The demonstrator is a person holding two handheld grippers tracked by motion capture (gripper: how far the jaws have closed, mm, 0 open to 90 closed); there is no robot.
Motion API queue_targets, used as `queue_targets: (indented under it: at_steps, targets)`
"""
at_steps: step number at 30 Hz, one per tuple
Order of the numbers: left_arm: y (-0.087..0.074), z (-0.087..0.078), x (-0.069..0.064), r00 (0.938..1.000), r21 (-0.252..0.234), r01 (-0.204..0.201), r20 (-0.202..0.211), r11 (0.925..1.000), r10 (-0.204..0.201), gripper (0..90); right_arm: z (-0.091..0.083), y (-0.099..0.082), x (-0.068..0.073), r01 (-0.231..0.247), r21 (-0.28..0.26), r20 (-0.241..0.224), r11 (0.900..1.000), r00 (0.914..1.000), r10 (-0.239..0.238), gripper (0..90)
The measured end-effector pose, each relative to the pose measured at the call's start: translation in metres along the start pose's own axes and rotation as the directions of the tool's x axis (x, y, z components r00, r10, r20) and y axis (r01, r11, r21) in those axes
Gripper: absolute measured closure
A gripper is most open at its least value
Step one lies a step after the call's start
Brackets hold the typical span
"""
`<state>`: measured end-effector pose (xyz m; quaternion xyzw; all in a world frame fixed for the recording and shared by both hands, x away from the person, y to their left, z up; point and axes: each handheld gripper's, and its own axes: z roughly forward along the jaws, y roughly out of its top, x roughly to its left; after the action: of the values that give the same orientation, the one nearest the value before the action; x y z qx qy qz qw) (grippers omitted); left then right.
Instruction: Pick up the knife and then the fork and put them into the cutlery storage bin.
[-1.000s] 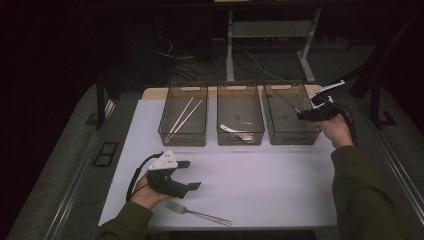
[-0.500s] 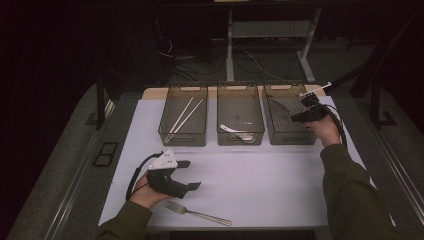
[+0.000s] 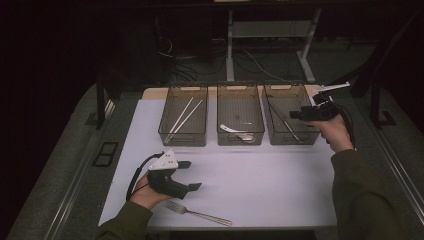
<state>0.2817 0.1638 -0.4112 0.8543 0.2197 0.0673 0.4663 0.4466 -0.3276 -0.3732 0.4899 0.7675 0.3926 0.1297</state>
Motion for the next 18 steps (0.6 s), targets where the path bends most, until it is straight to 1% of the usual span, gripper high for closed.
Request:
queue_targets:
  at_steps: [1, 3, 6, 8, 10, 13, 14, 16, 18]
  targets:
    - [0.000, 0.000, 0.000, 1.0000, 0.000, 0.000, 0.002, 1.0000, 0.000, 19.1, -0.003, -0.002, 0.002, 0.009, -0.008, -0.008, 0.9999, 0.9999, -0.009, 32.1]
    - [0.000, 0.001, 0.000, 1.0000, 0.002, -0.002, 0.003, 1.0000, 0.002, 19.4, -0.010, -0.006, 0.005, 0.010, -0.036, -0.038, 0.9993, 0.9992, -0.011, 30.7]
    - [0.000, 0.001, -0.001, 0.9999, 0.008, -0.007, 0.010, 0.9999, 0.007, 20.3, -0.019, -0.013, 0.012, 0.032, -0.055, -0.051, 0.9980, 0.9981, -0.034, 28.1]
    - [0.000, 0.002, -0.002, 0.9998, 0.006, -0.005, 0.018, 1.0000, 0.005, 21.0, -0.025, -0.018, 0.017, 0.038, -0.070, -0.069, 0.9968, 0.9967, -0.043, 27.7]
    - [0.000, 0.002, -0.002, 0.9994, 0.013, -0.015, 0.030, 0.9998, 0.015, 22.3, -0.031, -0.024, 0.022, 0.048, -0.085, -0.091, 0.9952, 0.9943, -0.055, 27.7]
    - [0.000, 0.003, -0.004, 0.9981, 0.017, -0.030, 0.054, 0.9994, 0.029, 26.4, -0.039, -0.034, 0.031, 0.069, -0.098, -0.113, 0.9927, 0.9903, -0.080, 27.7]
    - [0.000, 0.003, -0.004, 0.9969, 0.021, -0.046, 0.066, 0.9987, 0.044, 28.7, -0.041, -0.038, 0.034, 0.073, -0.102, -0.120, 0.9921, 0.9891, -0.085, 27.7]
    - [-0.001, 0.003, -0.007, 0.9953, 0.026, -0.056, 0.081, 0.9981, 0.053, 32.0, -0.045, -0.046, 0.041, 0.082, -0.106, -0.143, 0.9910, 0.9850, -0.096, 27.7]
    - [-0.003, 0.003, -0.010, 0.9929, 0.032, -0.067, 0.100, 0.9973, 0.063, 36.7, -0.049, -0.052, 0.047, 0.094, -0.107, -0.156, 0.9898, 0.9816, -0.110, 27.7]
